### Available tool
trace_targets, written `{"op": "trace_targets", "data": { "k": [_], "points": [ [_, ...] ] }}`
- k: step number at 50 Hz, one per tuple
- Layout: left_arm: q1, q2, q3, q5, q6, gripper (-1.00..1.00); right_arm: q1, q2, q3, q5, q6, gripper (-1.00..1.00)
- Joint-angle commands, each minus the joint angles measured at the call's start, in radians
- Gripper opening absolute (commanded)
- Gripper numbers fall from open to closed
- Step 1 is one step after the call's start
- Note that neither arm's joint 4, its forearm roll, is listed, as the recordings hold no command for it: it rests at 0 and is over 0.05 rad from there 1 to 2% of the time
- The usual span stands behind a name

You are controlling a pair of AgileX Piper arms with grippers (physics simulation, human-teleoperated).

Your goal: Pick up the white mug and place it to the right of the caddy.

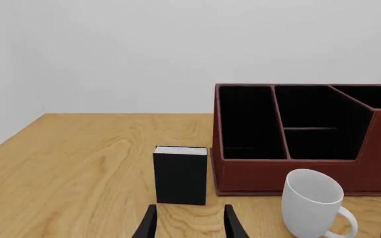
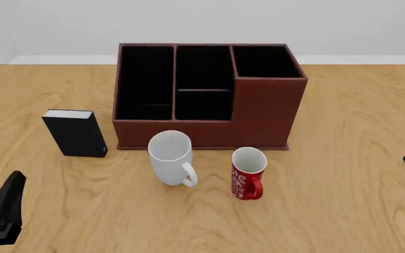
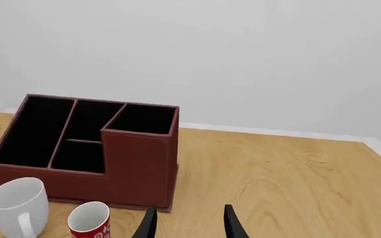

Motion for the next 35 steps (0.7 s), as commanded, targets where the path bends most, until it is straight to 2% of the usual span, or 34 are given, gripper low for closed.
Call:
{"op": "trace_targets", "data": {
  "k": [1, 13, 23, 28, 35],
  "points": [
    [0.000, 0.000, 0.000, 0.000, 0.000, 1.00, 0.052, 0.089, -0.156, 0.075, -0.048, 1.00],
    [0.000, 0.000, 0.000, 0.000, 0.000, 1.00, 0.105, 0.221, -0.285, 0.118, -0.106, 1.00],
    [0.000, 0.000, 0.000, 0.000, 0.000, 1.00, 0.141, 0.347, -0.424, 0.185, -0.174, 1.00],
    [0.000, 0.000, 0.000, 0.000, 0.000, 1.00, 0.165, 0.407, -0.475, 0.210, -0.185, 1.00],
    [0.000, 0.000, 0.000, 0.000, 0.000, 1.00, 0.199, 0.493, -0.550, 0.260, -0.231, 1.00]
  ]
}}
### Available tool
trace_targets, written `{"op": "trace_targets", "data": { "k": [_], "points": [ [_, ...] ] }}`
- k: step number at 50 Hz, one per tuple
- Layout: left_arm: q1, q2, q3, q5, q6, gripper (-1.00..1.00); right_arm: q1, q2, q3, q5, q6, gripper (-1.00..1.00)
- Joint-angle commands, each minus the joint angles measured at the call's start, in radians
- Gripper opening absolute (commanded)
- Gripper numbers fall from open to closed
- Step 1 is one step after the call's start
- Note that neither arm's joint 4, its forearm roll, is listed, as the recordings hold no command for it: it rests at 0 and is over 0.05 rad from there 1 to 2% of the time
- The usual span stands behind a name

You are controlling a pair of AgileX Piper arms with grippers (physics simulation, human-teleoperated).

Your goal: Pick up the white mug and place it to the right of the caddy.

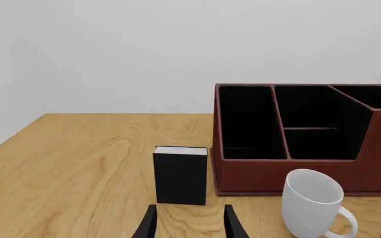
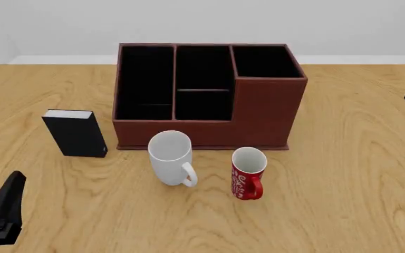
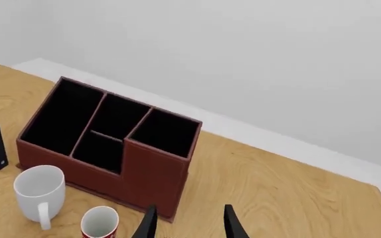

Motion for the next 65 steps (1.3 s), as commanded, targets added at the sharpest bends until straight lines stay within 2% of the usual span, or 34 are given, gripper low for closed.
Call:
{"op": "trace_targets", "data": {
  "k": [1, 5, 9, 22, 30, 33, 38, 41, 47, 59, 61, 65],
  "points": [
    [0.000, 0.000, 0.000, 0.000, 0.000, 1.00, 0.048, 0.138, -0.129, 0.074, -0.064, 1.00],
    [0.000, 0.000, 0.000, 0.000, 0.000, 1.00, 0.065, 0.180, -0.180, 0.101, -0.088, 1.00],
    [0.000, 0.000, 0.000, 0.000, 0.000, 1.00, 0.101, 0.225, -0.232, 0.133, -0.082, 1.00],
    [0.000, 0.000, 0.000, 0.000, 0.000, 1.00, 0.148, 0.335, -0.354, 0.204, -0.155, 1.00],
    [0.000, 0.000, 0.000, 0.000, 0.000, 1.00, 0.184, 0.412, -0.418, 0.230, -0.143, 1.00],
    [0.000, 0.000, 0.000, 0.000, 0.000, 1.00, 0.186, 0.433, -0.425, 0.233, -0.158, 1.00],
    [0.000, 0.000, 0.000, 0.000, 0.000, 1.00, 0.210, 0.495, -0.468, 0.250, -0.135, 1.00],
    [0.000, 0.000, 0.000, 0.000, 0.000, 1.00, 0.211, 0.523, -0.478, 0.258, -0.154, 1.00],
    [0.000, 0.000, 0.000, 0.000, 0.000, 1.00, 0.253, 0.581, -0.519, 0.282, -0.150, 1.00],
    [0.000, 0.000, 0.000, 0.000, 0.000, 1.00, 0.319, 0.698, -0.602, 0.305, -0.108, 1.00],
    [0.000, 0.000, 0.000, 0.000, 0.000, 1.00, 0.333, 0.730, -0.636, 0.319, -0.079, 1.00],
    [0.000, 0.000, 0.000, 0.000, 0.000, 1.00, 0.341, 0.758, -0.645, 0.324, -0.078, 1.00]
  ]
}}
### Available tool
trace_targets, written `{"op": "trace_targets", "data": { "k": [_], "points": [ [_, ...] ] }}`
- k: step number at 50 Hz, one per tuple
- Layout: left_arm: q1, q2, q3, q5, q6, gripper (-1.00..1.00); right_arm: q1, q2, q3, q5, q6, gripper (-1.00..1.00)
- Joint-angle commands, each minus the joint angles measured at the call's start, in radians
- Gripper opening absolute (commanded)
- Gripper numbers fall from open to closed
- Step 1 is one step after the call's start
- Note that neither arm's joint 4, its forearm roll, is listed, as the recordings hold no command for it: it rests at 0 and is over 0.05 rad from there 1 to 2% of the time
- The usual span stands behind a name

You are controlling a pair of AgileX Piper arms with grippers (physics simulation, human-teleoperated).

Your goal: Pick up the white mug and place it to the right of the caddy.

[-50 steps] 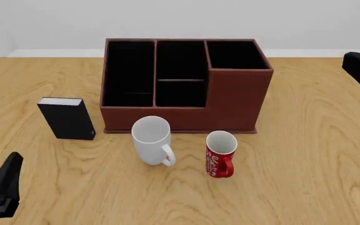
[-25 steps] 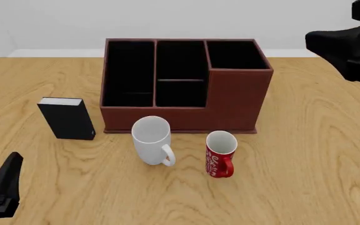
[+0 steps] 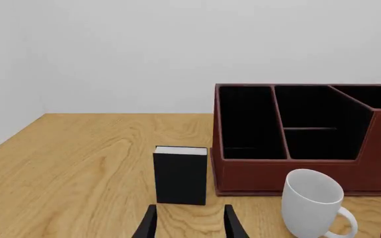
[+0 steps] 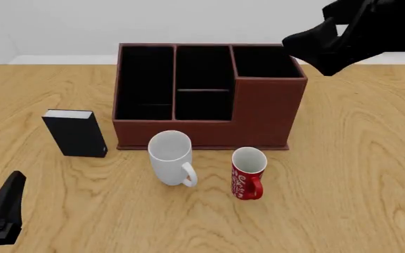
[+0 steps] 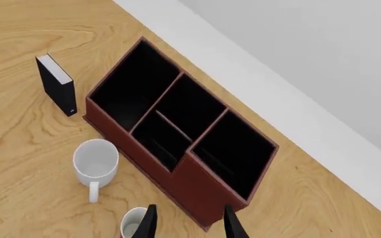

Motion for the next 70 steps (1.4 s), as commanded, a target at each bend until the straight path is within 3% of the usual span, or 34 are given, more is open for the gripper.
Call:
{"op": "trace_targets", "data": {
  "k": [1, 41, 54, 70],
  "points": [
    [0.000, 0.000, 0.000, 0.000, 0.000, 1.00, 0.052, 0.110, -0.071, 0.027, 0.031, 1.00],
    [0.000, 0.000, 0.000, 0.000, 0.000, 1.00, 0.181, 0.337, -0.183, 0.088, 0.108, 1.00],
    [0.000, 0.000, 0.000, 0.000, 0.000, 1.00, 0.241, 0.390, -0.085, -0.016, 0.174, 1.00],
    [0.000, 0.000, 0.000, 0.000, 0.000, 1.00, 0.284, 0.445, -0.072, -0.048, 0.210, 1.00]
  ]
}}
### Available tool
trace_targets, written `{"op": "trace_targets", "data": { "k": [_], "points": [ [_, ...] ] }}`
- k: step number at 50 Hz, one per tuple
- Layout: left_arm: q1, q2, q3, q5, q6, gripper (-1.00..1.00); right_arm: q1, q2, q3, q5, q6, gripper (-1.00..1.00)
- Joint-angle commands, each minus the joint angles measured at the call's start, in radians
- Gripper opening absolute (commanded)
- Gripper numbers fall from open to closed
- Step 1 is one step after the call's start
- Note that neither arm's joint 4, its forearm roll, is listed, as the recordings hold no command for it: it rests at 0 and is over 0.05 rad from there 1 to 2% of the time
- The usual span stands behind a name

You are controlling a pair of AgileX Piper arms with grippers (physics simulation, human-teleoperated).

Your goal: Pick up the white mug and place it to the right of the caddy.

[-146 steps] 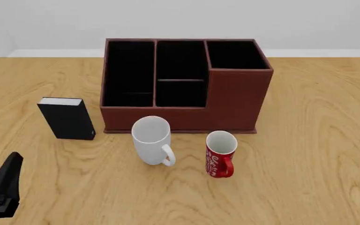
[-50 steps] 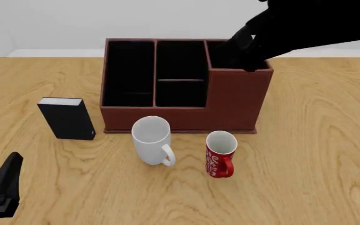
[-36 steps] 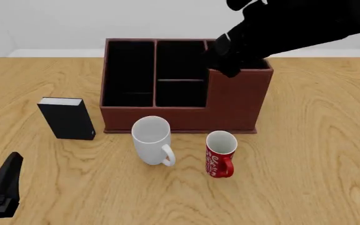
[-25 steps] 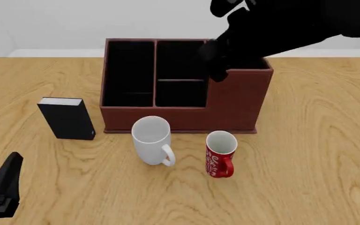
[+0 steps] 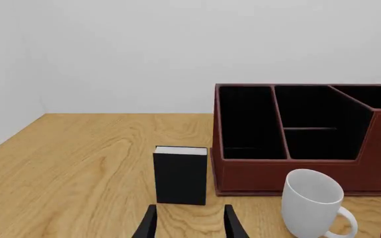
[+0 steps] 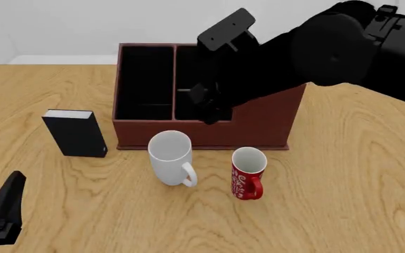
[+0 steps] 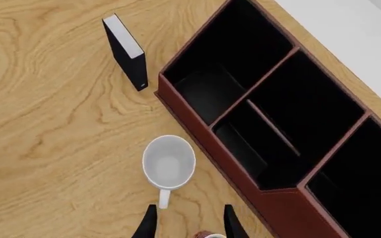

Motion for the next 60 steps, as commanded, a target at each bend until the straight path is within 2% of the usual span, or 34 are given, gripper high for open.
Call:
{"op": "trace_targets", "data": {
  "k": [1, 42, 60],
  "points": [
    [0.000, 0.000, 0.000, 0.000, 0.000, 1.00, 0.030, 0.039, 0.020, -0.030, 0.030, 1.00],
    [0.000, 0.000, 0.000, 0.000, 0.000, 1.00, 0.050, 0.162, 0.103, -0.132, 0.096, 1.00],
    [0.000, 0.000, 0.000, 0.000, 0.000, 1.00, 0.065, 0.194, 0.120, -0.146, 0.107, 1.00]
  ]
}}
